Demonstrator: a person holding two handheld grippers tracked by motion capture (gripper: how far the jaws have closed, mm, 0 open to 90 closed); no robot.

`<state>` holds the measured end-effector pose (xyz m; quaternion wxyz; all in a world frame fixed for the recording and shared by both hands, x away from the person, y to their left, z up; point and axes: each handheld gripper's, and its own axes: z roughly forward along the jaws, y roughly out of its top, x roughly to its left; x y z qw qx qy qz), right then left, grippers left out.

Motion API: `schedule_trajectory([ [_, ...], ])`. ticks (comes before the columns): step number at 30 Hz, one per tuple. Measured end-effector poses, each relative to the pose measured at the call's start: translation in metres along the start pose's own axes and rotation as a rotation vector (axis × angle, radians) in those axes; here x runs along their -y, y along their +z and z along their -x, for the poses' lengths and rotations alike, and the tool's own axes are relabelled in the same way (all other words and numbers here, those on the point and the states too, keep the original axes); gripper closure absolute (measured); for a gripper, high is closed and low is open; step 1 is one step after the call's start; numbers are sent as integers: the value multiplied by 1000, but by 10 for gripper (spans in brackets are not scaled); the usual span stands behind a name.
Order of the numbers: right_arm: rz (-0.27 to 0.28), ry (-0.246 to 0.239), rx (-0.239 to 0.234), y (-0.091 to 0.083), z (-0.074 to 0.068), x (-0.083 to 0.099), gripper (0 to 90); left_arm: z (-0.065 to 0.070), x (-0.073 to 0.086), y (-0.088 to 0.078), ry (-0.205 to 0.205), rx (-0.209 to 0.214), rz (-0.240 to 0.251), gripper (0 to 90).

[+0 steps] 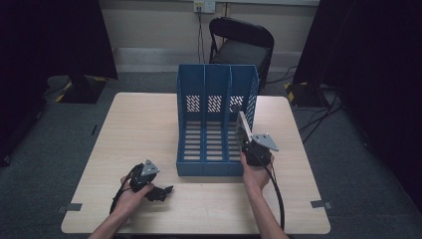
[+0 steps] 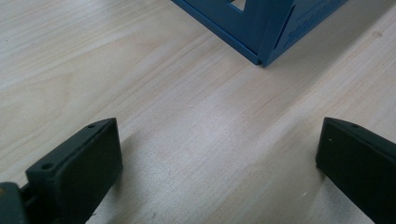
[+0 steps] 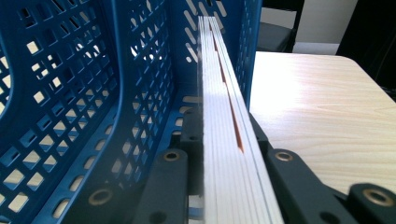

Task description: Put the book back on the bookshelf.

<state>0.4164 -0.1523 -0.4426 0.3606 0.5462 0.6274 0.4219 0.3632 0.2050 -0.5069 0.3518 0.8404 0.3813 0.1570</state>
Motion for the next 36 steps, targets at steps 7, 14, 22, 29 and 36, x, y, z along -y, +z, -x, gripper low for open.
schedule_trajectory([
  [7, -2, 14, 61, -1, -4, 2, 765, 0, 0, 0, 0, 0, 0, 0],
  [14, -9, 44, 90, -2, -5, 0, 741, 0, 0, 0, 0, 0, 0, 0],
  [22, -54, 27, 39, 4, 1, -15, 732, 0, 0, 0, 0, 0, 0, 0],
  [29, -73, 32, 56, 7, -1, -16, 765, 0, 0, 0, 1, 0, 0, 0],
  [36, -36, 43, 146, 7, -8, -11, 768, 0, 0, 0, 1, 0, 0, 0],
])
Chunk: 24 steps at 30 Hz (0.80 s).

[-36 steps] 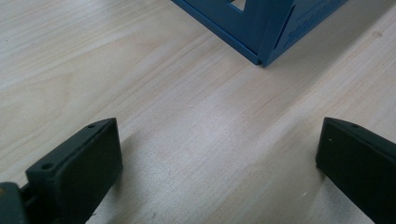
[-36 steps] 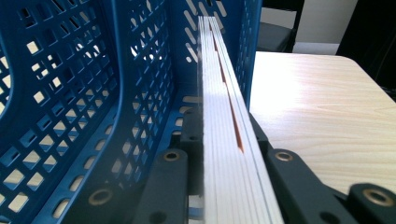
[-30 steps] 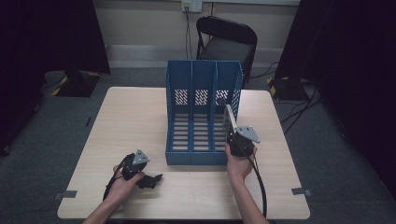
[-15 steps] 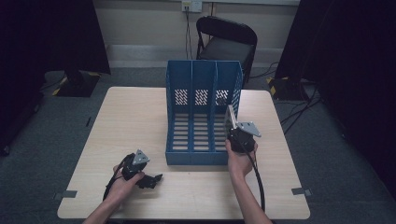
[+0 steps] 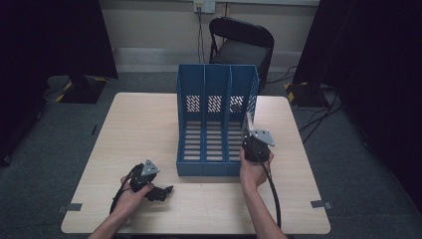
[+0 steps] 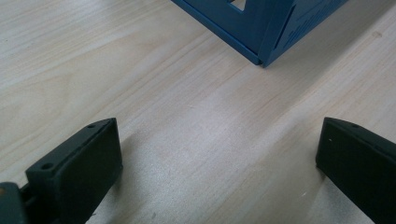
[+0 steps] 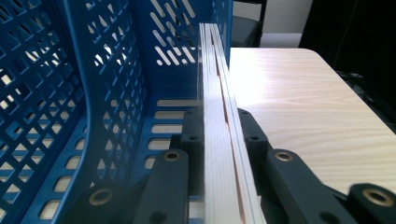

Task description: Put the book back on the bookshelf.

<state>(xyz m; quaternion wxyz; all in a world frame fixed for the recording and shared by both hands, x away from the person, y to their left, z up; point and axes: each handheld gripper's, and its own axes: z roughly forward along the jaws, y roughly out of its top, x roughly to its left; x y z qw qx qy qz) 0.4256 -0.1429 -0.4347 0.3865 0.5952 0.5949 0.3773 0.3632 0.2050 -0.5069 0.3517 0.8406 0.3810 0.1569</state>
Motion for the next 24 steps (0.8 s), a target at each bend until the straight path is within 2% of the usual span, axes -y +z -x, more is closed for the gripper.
schedule_trajectory([
  [3, 5, -5, 12, 0, -2, 1, 766, 0, 0, 0, -1, 0, 0, 0],
  [9, -7, -21, 0, 0, 0, 0, 761, 0, 0, 0, -1, 0, 0, 0],
  [16, -17, -71, -1, 0, -1, -2, 757, 0, 0, 0, 0, 0, 0, 0],
  [24, -32, -42, -13, -1, 1, -3, 755, 0, 0, 0, 0, 0, 0, 0],
])
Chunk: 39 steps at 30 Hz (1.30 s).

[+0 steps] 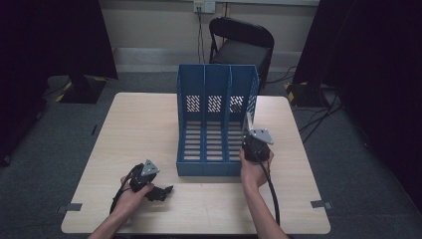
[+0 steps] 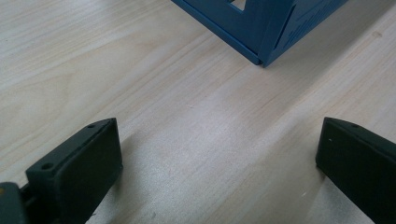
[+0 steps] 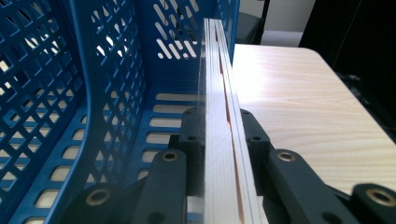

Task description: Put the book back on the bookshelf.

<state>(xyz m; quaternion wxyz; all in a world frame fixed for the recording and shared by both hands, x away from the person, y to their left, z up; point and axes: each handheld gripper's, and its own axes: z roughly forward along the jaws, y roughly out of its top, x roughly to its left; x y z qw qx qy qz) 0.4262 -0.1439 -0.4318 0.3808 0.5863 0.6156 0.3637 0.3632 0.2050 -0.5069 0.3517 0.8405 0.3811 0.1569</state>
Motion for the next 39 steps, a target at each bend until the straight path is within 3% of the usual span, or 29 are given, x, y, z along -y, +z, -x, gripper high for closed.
schedule_trajectory([
  [9, -3, 3, 5, -2, 2, -3, 703, 0, 0, 0, 0, 0, 0, 0],
  [18, 28, 19, -49, -8, 9, -6, 583, 0, 0, 0, 0, 0, 0, 0],
  [28, 17, 49, -95, -12, 16, -10, 498, 0, 0, 0, 0, 0, 0, 0],
  [34, 30, 61, -140, -18, 23, -16, 448, 0, 0, 0, 0, 0, 0, 0],
  [39, 50, 70, -219, -24, 32, -20, 363, 0, 0, 0, 0, 0, 0, 0],
])
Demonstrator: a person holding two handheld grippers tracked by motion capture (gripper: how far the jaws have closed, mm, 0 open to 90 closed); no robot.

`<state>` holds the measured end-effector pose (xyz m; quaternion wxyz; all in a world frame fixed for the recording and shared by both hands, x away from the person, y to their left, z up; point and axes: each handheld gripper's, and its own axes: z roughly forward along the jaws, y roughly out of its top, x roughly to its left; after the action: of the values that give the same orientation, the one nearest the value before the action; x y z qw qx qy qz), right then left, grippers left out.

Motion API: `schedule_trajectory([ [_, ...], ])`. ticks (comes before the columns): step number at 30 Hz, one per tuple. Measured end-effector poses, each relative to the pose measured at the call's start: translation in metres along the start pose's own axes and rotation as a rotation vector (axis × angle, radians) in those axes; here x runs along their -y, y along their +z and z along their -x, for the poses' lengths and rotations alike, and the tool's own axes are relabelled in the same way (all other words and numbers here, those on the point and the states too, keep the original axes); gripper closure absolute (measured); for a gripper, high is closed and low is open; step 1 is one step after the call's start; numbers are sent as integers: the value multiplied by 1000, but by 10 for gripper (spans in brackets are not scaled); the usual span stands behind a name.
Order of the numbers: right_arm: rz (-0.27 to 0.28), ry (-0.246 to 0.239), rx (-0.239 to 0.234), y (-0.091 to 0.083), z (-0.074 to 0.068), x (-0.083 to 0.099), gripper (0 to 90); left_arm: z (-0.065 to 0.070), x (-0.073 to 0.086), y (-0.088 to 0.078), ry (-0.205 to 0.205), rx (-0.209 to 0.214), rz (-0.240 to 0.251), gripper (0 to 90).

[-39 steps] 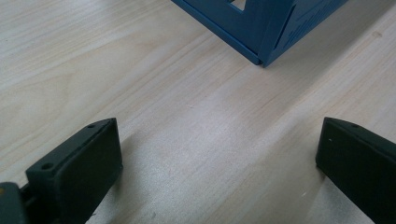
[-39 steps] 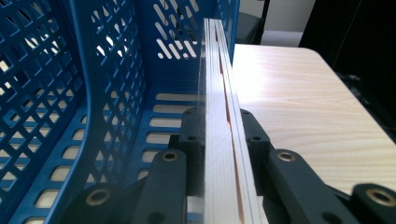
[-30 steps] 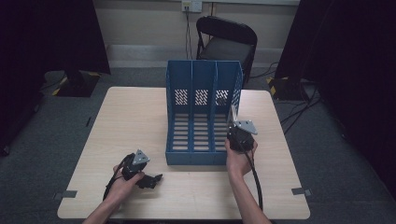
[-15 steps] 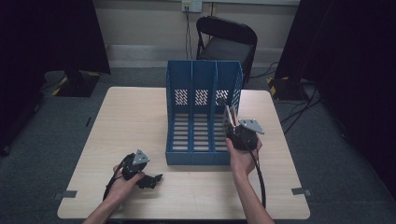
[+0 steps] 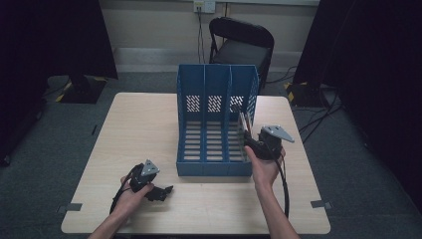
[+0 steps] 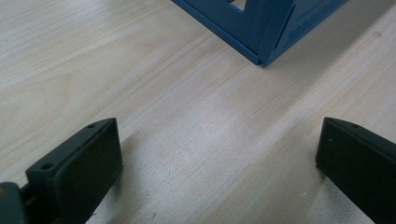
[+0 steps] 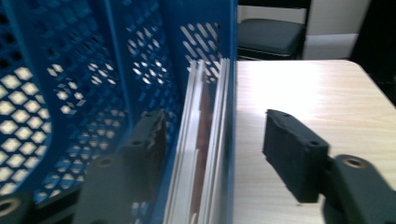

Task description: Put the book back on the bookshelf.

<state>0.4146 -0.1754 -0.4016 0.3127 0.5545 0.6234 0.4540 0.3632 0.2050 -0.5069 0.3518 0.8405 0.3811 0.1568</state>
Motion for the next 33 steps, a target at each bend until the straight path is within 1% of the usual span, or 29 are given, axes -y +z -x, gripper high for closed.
schedule_trajectory([
  [3, 3, -4, -56, -5, 5, -2, 312, 0, 0, 0, 0, 0, 0, 0],
  [4, -10, -8, -74, -6, 6, -2, 288, 0, 0, 0, 0, 0, 0, 0],
  [7, -20, -13, -134, -12, 11, -2, 257, 0, 0, 0, 0, 0, 0, 0],
  [14, -27, -24, -240, -32, 24, -1, 185, 0, 0, 0, 1, 3, -1, 0],
  [18, -37, -49, -272, -45, 32, 5, 164, 0, 0, 0, 3, 4, -1, 0],
  [20, -56, -52, -295, -50, 38, 10, 156, 0, 0, 0, 2, 4, 0, 0],
  [23, -97, -73, -310, -57, 45, 22, 145, -1, 0, 0, 2, 4, 0, 0],
  [25, -108, -76, -334, -62, 49, 30, 142, -1, 0, 0, 2, 4, 1, 0],
  [26, -113, -78, -331, -64, 50, 33, 141, -1, 0, 0, 3, 5, 0, 0],
  [29, -185, -69, -325, -66, 52, 43, 140, -1, 0, 0, 3, 6, 0, 0],
  [31, -220, -79, -330, -67, 51, 51, 140, -1, 0, 0, 1, 5, 1, 0],
  [33, -238, -89, -375, -69, 50, 61, 140, -1, 1, 0, 1, 5, 2, 0],
])
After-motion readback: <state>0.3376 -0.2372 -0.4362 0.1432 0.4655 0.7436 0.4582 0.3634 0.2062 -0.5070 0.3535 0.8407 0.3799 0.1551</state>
